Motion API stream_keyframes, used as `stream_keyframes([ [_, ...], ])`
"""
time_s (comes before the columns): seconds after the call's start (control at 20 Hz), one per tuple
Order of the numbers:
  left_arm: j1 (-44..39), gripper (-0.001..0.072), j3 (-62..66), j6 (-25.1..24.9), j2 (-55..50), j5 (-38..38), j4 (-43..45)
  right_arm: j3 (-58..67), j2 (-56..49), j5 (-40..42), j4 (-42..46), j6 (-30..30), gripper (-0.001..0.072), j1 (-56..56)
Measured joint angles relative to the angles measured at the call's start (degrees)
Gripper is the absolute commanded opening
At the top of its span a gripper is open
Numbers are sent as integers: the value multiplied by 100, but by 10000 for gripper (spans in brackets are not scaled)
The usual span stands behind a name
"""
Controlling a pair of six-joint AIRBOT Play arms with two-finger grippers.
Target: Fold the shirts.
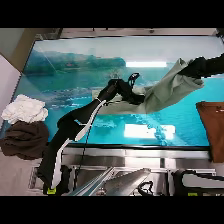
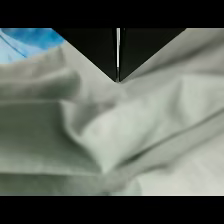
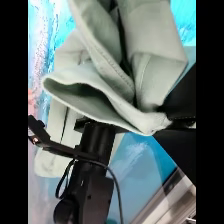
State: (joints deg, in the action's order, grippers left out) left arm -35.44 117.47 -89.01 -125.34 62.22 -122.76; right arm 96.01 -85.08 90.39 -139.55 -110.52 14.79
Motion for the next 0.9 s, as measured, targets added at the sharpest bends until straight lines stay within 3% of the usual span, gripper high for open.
stream_keyframes([
  [0.25, 1056, 21, 31, -192, 1799, 741, -144, 2, 9, -354, 24, 219, 13, -706],
  [0.5, 2398, 21, 31, -258, 4100, 1226, -162, 4, -437, -2004, 15, 444, 16, -2483],
  [0.55, 2632, 21, 28, -302, 4463, 1325, -153, 7, -664, -2459, 9, 468, 56, -2927],
  [0.6, 2828, 21, 17, -332, 4771, 1423, -140, 7, -922, -2922, 7, 494, 287, -3342],
  [0.65, 3001, 21, -26, -367, 5069, 1493, -140, 4, -1235, -3414, -4, 514, 442, -3786],
  [0.85, 3534, 21, -640, -568, 6074, 1458, -138, 85, -2041, -4688, -26, 557, 446, -4909],
  [0.9, 3648, 21, -855, -608, 6293, 1368, -138, 125, -2044, -4784, 52, 557, 516, -4918],
])
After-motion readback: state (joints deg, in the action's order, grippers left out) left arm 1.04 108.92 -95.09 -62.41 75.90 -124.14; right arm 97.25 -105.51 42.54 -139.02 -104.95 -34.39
